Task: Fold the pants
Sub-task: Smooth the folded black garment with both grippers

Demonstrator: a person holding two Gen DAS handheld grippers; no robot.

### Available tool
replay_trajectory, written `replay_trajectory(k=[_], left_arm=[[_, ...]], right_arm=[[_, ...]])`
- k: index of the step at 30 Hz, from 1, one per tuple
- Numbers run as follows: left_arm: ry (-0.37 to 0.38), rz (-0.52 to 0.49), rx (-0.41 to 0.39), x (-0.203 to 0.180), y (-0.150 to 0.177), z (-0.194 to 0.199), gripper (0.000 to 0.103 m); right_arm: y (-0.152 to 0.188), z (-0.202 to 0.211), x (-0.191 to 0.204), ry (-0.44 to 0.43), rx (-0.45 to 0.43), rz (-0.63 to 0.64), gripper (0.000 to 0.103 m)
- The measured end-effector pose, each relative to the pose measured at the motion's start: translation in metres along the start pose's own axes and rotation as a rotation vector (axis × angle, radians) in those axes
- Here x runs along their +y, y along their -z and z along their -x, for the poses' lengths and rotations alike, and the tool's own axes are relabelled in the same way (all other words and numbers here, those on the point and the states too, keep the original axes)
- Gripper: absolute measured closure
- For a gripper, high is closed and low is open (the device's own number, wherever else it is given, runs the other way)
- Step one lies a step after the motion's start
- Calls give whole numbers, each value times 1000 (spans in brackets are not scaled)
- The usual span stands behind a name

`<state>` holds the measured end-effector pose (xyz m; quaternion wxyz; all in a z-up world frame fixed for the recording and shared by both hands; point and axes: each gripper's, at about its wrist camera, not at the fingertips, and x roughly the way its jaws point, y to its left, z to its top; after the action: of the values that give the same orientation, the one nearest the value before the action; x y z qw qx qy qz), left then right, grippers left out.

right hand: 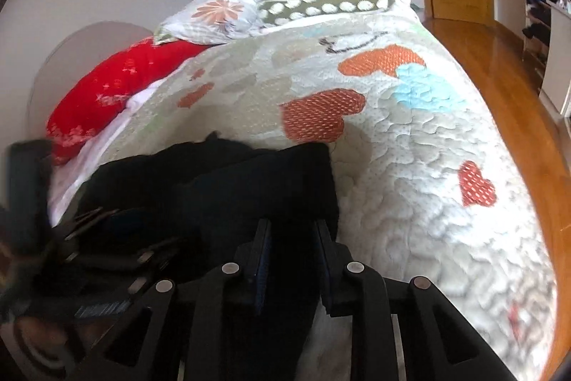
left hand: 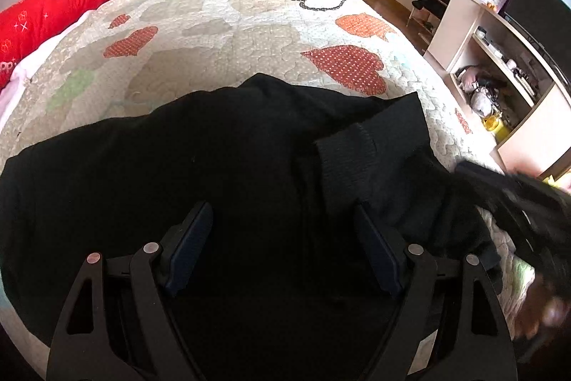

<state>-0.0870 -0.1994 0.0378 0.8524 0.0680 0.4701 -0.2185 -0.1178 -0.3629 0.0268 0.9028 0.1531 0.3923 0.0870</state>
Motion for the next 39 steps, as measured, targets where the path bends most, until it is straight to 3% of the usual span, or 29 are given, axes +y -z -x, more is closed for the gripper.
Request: replay_trajectory(k=[7,14,17,22,24,29,35,39], left_arm=[[8,12,-22,0,2,4,21],[-20,42,-62,16,5,30,21],[-52,47,-82,26,9,43,21],[-107,80,-105,49,17,59,21],[-113,99,-105,57,20,62,21],[-129,140,-108,73,25,66,21],[-129,165,-109,77,29,67,21],[-137,159,-112,76,33,69,21]], right_arm=[[49,10,22,25,35,46,80],[19,25,39,16,-3,66,80],[5,13,51,3,-17,74,80],[-6,-37,60,-8,33,62,79],[-3,-52,58,1,47,47,78],[2,-26,58,-7,40,30,78],[36,-13,65,-2,40,92,74],[26,-8,72,8,50,92,73]])
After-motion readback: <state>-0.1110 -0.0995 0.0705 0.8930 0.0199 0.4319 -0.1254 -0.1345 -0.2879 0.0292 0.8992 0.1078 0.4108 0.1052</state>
